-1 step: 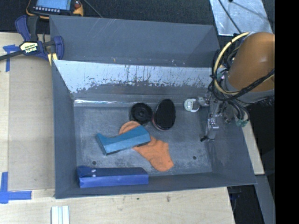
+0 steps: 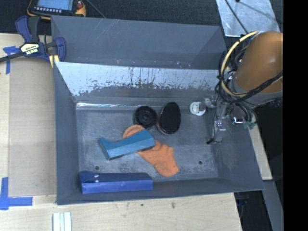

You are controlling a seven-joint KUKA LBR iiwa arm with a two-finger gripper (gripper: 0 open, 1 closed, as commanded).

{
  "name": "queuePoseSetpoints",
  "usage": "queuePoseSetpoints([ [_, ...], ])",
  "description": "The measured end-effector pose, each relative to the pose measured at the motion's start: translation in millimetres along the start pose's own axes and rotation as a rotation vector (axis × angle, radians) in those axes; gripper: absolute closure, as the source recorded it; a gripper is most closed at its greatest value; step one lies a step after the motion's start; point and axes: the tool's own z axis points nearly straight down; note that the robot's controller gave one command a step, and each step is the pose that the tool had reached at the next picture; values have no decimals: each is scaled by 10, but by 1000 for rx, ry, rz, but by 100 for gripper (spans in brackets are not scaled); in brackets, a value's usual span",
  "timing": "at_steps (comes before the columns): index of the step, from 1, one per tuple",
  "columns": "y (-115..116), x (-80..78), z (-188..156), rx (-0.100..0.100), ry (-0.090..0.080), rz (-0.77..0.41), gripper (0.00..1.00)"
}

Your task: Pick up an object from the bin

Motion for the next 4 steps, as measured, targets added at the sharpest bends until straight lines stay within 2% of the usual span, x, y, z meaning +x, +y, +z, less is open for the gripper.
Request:
queuePoseSetpoints([
  [1, 760, -355, 724, -1, -6, 27, 0],
  [2, 1091, -444, 976, -6, -14, 157, 0],
  [3, 1278, -547, 745, -2, -1, 232, 0],
  [4, 1289, -524, 1065, -2, -7, 364, 0],
])
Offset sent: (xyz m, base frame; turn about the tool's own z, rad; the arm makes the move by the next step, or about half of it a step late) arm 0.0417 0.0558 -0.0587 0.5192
